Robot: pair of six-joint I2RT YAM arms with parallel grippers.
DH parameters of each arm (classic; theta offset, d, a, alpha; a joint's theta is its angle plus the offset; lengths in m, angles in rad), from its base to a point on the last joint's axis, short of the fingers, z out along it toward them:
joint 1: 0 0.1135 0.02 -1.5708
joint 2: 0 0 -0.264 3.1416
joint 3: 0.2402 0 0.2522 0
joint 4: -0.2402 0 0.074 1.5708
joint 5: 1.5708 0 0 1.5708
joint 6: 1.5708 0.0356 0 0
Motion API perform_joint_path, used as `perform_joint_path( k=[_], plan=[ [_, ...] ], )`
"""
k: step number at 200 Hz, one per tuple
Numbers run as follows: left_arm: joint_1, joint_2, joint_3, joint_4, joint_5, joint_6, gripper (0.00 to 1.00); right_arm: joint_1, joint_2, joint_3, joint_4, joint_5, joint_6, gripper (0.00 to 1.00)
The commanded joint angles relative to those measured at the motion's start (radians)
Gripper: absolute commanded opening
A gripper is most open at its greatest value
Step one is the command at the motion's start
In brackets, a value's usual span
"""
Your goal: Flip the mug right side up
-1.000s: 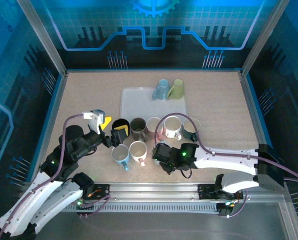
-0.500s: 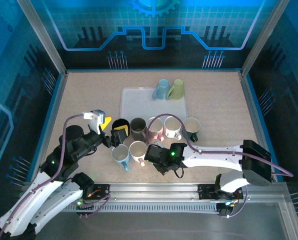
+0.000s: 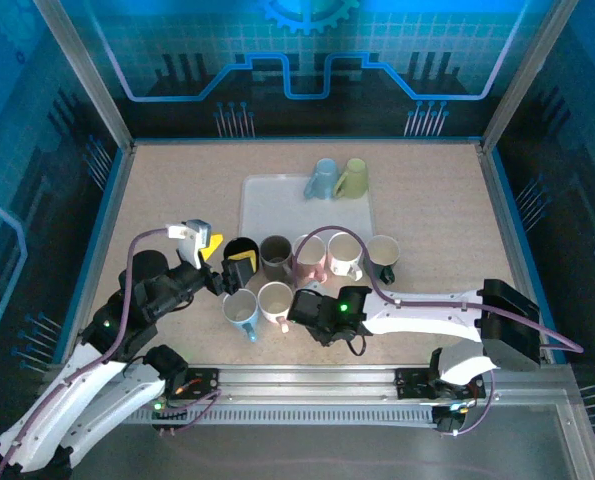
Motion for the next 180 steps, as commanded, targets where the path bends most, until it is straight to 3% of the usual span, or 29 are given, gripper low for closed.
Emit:
perform_joint_path(
  k=[1,38,180],
  plan=[
    [-0.005,0.006,-0.006,0.002,0.026,0.023,0.99,0.012,0.003,0.012,0.018,0.023,0.027,0.31],
    [-0.004,0.02,-0.007,0.003,0.025,0.026,0.99,0.014,-0.015,-0.001,0.021,0.051,0.032,0.36],
    [-0.004,0.045,0.001,0.008,0.029,0.018,0.99,0.002,-0.027,-0.024,0.044,0.087,0.058,0.26]
  ],
)
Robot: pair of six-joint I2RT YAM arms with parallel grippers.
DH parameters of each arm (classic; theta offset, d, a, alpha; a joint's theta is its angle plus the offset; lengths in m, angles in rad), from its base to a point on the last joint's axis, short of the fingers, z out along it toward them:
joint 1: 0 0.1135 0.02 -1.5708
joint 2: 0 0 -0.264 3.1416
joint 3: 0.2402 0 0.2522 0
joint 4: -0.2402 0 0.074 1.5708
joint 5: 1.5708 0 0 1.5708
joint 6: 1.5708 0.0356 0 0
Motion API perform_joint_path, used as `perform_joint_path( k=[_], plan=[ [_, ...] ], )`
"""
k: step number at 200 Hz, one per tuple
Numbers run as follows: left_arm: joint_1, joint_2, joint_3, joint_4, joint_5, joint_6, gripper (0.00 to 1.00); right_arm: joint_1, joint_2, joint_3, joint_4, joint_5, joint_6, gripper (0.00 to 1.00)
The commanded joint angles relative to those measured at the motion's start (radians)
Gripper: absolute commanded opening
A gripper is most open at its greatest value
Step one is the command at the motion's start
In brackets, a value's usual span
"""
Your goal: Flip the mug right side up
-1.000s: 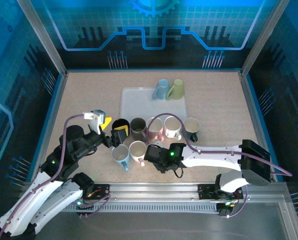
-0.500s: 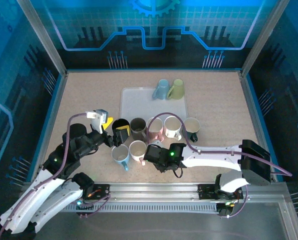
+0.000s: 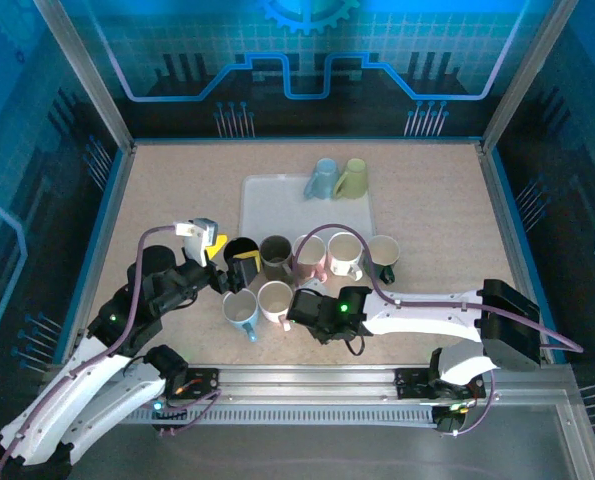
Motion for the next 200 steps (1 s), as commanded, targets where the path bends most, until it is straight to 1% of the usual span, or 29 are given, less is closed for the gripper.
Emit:
perform_joint_path(
  k=[1,62,91,127,150,155,159,165,169,179,183,190,200],
  plan=[
    [-0.004,0.0,0.001,0.008,0.019,0.016,0.99,0.002,-0.025,-0.017,0.013,0.046,0.032,0.26],
    [-0.005,-0.001,0.001,0.006,0.017,0.016,0.99,-0.005,-0.015,-0.017,0.022,0.057,0.037,0.23],
    [-0.003,-0.001,-0.001,0.004,0.017,0.019,0.99,-0.004,-0.007,-0.016,0.037,0.048,0.033,0.25],
    [-0.004,-0.001,-0.003,0.008,0.016,0.024,0.99,0.006,-0.016,-0.01,0.052,0.041,0.021,0.36],
    [-0.003,0.0,-0.003,0.004,0.015,0.028,0.99,0.024,-0.054,-0.011,0.054,0.045,0.011,0.51],
    [-0.003,-0.001,-0.003,0.004,0.014,0.027,0.99,0.027,-0.066,-0.013,0.054,0.047,0.007,0.53],
    [-0.003,0.0,-0.002,0.004,0.013,0.025,0.99,0.029,-0.077,-0.014,0.054,0.049,0.005,0.57],
    [-0.003,0.003,0.0,0.005,0.012,0.021,0.99,0.033,-0.097,-0.018,0.054,0.051,0.001,0.59],
    [-0.004,0.007,0.002,0.006,0.008,0.017,0.99,0.034,-0.11,-0.021,0.053,0.052,-0.002,0.64],
    [-0.002,0.021,0.01,0.001,-0.009,0.007,0.99,0.038,-0.151,-0.03,0.054,0.051,-0.017,0.66],
    [-0.003,0.031,0.016,-0.006,-0.014,0.004,0.99,0.039,-0.169,-0.034,0.054,0.054,-0.024,0.7],
    [-0.004,0.051,0.033,-0.023,-0.024,0.002,0.99,0.04,-0.203,-0.043,0.06,0.054,-0.042,0.71],
    [-0.003,0.088,0.067,-0.055,-0.03,0.003,0.99,0.038,-0.257,-0.062,0.075,0.052,-0.065,0.75]
  ],
)
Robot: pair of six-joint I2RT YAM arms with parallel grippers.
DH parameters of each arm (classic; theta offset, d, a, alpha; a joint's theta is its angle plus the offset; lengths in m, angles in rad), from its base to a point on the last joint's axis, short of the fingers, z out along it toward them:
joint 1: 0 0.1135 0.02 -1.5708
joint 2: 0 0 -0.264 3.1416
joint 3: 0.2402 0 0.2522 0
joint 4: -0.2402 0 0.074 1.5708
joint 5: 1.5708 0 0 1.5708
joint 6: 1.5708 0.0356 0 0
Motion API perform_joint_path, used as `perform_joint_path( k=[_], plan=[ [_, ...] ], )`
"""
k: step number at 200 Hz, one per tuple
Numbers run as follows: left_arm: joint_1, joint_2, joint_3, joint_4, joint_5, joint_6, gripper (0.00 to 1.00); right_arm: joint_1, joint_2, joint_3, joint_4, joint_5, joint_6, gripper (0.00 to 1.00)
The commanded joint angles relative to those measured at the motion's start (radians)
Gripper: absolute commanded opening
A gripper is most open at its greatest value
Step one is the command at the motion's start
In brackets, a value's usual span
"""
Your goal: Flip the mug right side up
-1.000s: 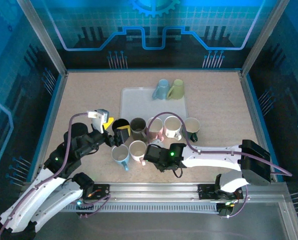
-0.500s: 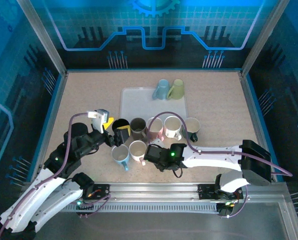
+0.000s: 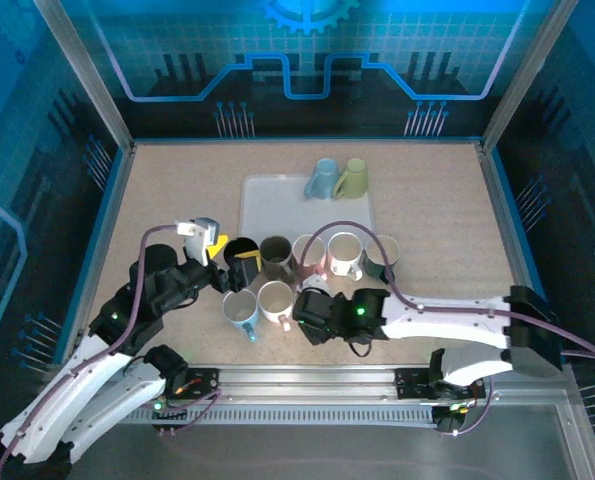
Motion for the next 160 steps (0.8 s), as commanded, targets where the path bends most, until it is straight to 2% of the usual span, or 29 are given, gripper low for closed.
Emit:
perform_joint_path(
  k=[1,19,54,75,95,116,138,160],
  plan=[
    [-0.003,0.068,0.069,-0.055,-0.025,0.005,0.99,0.011,-0.118,-0.038,0.022,0.03,-0.046,0.76],
    [-0.004,0.149,0.142,-0.124,-0.023,-0.002,0.99,0.006,-0.208,-0.079,0.061,0.033,-0.095,0.77],
    [-0.022,0.294,0.238,-0.19,-0.099,-0.085,0.99,-0.05,-0.381,-0.144,0.142,0.022,-0.185,0.82],
    [-0.066,0.39,0.296,-0.194,-0.171,-0.11,0.99,-0.149,-0.455,-0.164,0.17,-0.02,-0.197,0.82],
    [-0.09,0.489,0.356,-0.167,-0.209,-0.11,0.99,-0.291,-0.466,-0.15,0.153,-0.08,-0.173,0.81],
    [-0.089,0.619,0.406,-0.083,-0.191,-0.069,0.99,-0.387,-0.467,-0.13,0.157,-0.142,-0.18,0.8],
    [-0.09,0.791,0.537,-0.067,-0.165,0.004,0.99,-0.412,-0.481,-0.112,0.159,-0.152,-0.217,0.81],
    [-0.089,0.961,0.705,-0.086,-0.138,0.169,0.99,-0.441,-0.489,-0.088,0.118,-0.14,-0.241,0.81]
  ],
)
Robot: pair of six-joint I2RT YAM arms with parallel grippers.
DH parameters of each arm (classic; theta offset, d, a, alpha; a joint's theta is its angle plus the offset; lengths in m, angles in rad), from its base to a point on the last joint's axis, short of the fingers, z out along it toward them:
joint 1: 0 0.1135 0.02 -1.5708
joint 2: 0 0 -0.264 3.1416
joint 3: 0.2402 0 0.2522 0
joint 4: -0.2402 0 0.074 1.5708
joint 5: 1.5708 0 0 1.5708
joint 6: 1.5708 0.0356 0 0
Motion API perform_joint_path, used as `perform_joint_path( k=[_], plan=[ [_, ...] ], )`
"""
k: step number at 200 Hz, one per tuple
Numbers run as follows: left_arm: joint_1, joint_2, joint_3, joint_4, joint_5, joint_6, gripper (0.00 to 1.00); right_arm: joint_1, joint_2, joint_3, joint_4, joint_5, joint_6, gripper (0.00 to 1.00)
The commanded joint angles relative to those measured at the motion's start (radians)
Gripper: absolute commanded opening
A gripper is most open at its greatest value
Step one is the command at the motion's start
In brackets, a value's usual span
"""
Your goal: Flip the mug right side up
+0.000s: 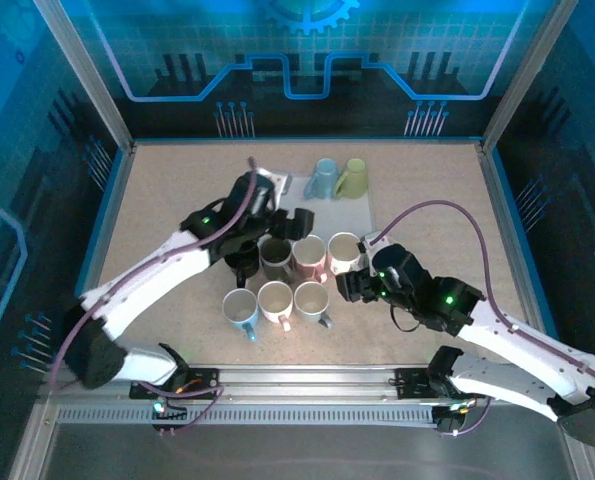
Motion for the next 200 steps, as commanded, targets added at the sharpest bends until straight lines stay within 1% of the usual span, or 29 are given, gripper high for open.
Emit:
perform_joint_path(
  k=[1,6,19,47,53,74,99,116,127,152,168,187,200],
  plan=[
    [-0.004,0.142,0.163,0.025,0.016,0.184,0.99,-0.033,-0.021,0.06,-0.019,-0.017,-0.044,0.81],
    [0.003,0.18,0.195,0.025,0.024,0.216,0.99,-0.042,-0.025,0.066,-0.032,-0.016,-0.046,0.81],
    [0.033,0.279,0.291,0.006,0.091,0.283,0.99,-0.062,-0.042,0.077,-0.051,-0.028,-0.054,0.81],
    [0.105,0.489,0.5,-0.07,0.177,0.354,0.99,-0.092,-0.118,0.084,-0.084,-0.028,-0.074,0.82],
    [0.115,0.53,0.549,-0.092,0.173,0.366,0.99,-0.1,-0.135,0.086,-0.092,-0.029,-0.078,0.82],
    [0.141,0.681,0.696,-0.143,0.107,0.397,0.99,-0.135,-0.19,0.089,-0.108,-0.036,-0.083,0.82],
    [0.177,0.79,0.798,-0.142,0.13,0.347,0.99,-0.175,-0.229,0.089,-0.119,-0.057,-0.096,0.82],
    [0.196,0.844,0.854,-0.135,0.164,0.313,0.99,-0.202,-0.239,0.077,-0.109,-0.097,-0.109,0.82],
    [0.202,0.882,0.893,-0.133,0.197,0.3,0.99,-0.22,-0.237,0.069,-0.104,-0.112,-0.109,0.82],
    [0.202,0.962,0.984,-0.129,0.214,0.28,0.99,-0.259,-0.224,0.058,-0.089,-0.167,-0.11,0.83],
    [0.202,1.004,1.038,-0.114,0.227,0.238,0.99,-0.282,-0.224,0.044,-0.068,-0.203,-0.11,0.83],
    [0.202,1.045,1.076,-0.084,0.218,0.205,0.99,-0.307,-0.215,0.035,-0.056,-0.23,-0.112,0.83],
    [0.203,1.07,1.095,-0.076,0.187,0.184,0.99,-0.323,-0.211,0.029,-0.049,-0.254,-0.112,0.83]
  ],
)
